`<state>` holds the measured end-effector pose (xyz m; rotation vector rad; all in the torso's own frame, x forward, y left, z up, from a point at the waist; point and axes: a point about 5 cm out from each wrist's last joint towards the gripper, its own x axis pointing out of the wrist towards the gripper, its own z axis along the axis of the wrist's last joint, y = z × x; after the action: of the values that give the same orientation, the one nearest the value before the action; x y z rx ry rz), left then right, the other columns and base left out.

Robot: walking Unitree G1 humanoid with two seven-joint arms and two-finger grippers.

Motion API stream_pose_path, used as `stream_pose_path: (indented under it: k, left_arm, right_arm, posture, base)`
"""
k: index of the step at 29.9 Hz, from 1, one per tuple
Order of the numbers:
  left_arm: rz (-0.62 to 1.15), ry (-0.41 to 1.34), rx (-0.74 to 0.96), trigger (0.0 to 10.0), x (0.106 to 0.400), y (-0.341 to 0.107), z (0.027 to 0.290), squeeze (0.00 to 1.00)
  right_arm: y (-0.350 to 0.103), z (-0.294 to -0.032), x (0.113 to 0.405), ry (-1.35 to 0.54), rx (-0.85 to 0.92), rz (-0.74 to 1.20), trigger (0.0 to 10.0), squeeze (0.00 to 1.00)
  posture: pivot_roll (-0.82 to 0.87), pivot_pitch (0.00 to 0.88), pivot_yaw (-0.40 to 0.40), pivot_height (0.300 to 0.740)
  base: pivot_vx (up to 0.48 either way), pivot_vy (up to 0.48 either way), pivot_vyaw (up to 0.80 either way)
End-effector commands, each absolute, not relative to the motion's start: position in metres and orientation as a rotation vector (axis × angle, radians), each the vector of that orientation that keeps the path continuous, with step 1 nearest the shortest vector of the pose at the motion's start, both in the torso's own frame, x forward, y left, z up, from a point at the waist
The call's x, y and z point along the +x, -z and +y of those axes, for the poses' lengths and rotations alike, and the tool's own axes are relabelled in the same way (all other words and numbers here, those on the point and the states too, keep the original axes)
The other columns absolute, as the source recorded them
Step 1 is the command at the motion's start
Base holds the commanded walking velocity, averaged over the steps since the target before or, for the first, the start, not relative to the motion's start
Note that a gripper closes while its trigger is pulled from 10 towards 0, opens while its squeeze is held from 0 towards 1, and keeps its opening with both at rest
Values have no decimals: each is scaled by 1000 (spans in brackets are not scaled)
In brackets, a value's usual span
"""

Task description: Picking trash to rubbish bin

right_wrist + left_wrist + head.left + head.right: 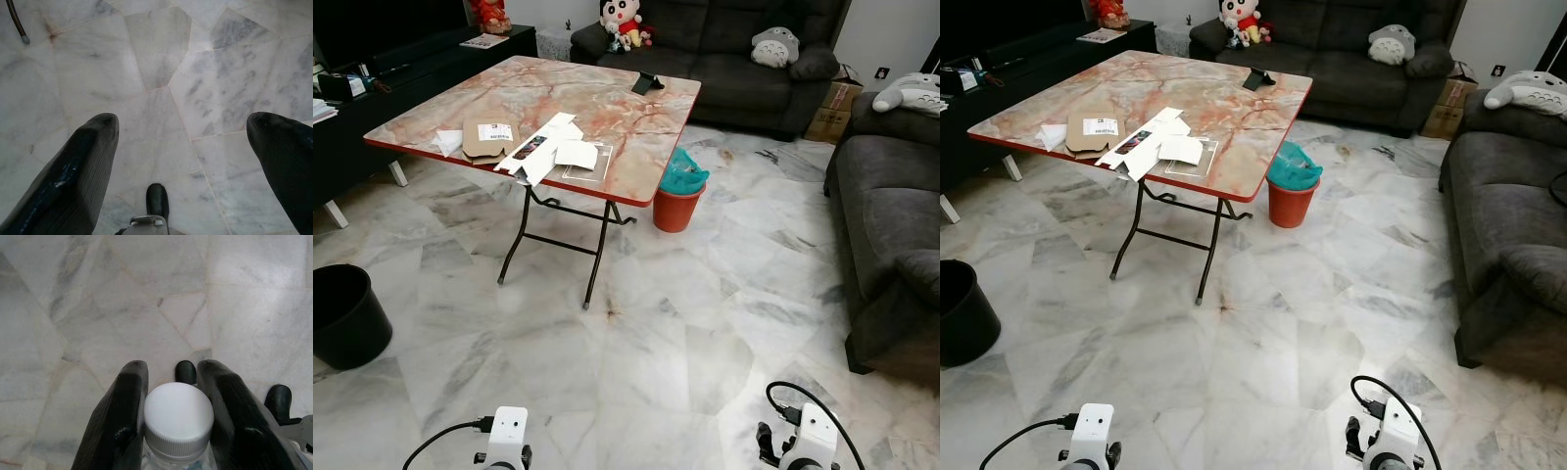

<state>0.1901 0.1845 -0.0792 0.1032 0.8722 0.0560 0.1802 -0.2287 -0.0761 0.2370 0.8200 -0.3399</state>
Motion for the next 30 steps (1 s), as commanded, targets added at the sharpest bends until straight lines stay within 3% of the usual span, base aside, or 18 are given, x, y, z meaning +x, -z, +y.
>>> stream_pose_path:
  k: [1,18,30]
  left_arm:
    - [862,-51,91,10000,192,78,183,0]
    - [878,-87,89,10000,185,81,191,0]
    - [868,-77,76,10000,188,80,186,0]
  right_arm:
    - [71,-231,188,350,248,786,10000,0]
    - [71,-227,191,331,243,782,10000,0]
    - [70,-227,191,320,236,778,10000,0]
  posture:
    - [98,0,-59,740]
    - [106,0,-56,740]
    - [106,0,-56,740]
  base:
    - [0,0,0]
    - [0,0,0]
    - [0,0,770]
